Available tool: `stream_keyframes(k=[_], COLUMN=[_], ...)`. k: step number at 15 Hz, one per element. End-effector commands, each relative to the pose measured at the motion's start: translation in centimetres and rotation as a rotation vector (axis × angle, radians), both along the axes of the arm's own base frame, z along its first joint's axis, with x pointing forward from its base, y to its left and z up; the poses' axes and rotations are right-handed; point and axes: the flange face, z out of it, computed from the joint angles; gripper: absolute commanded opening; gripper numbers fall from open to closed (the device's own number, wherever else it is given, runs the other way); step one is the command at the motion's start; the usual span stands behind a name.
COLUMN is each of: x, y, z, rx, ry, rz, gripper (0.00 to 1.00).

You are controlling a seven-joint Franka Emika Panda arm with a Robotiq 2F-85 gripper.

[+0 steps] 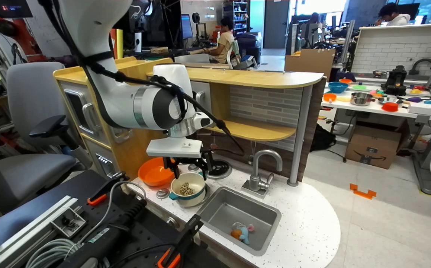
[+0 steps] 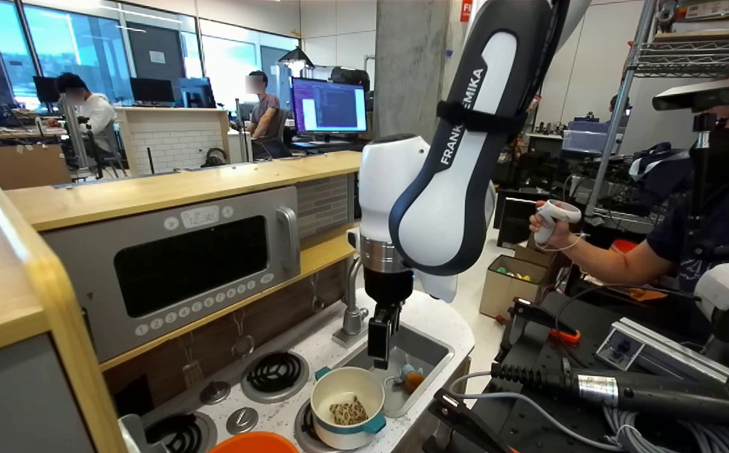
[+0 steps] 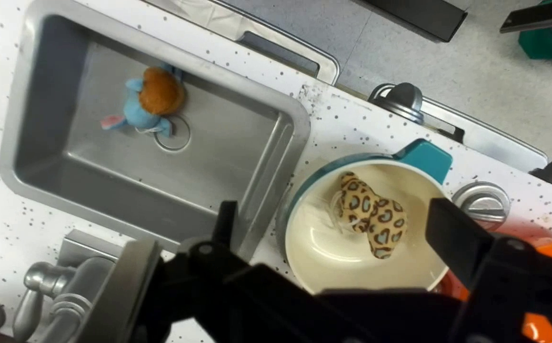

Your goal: Take the blue and brown plush toy out of the white pot and place it in the sink, pick up the tiger toy from the sink and put it in the white pot, pick up the blue and brown toy and place it inside the orange bowl

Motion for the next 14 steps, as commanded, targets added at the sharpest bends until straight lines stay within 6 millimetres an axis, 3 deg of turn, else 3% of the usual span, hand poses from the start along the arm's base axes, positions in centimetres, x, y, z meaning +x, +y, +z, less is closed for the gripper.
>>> stream_keyframes(k=[1, 9, 14], x=[-1.0, -0.9, 0.8], y=[-1.2, -5.6, -8.3], z=[1.2, 0.6, 0.1], rx=[0.008, 0.009, -0.001], ry=[0.034, 0.096, 0.073], rz=[-0.035, -0.148, -0.17], gripper=[1.0, 1.0, 1.0])
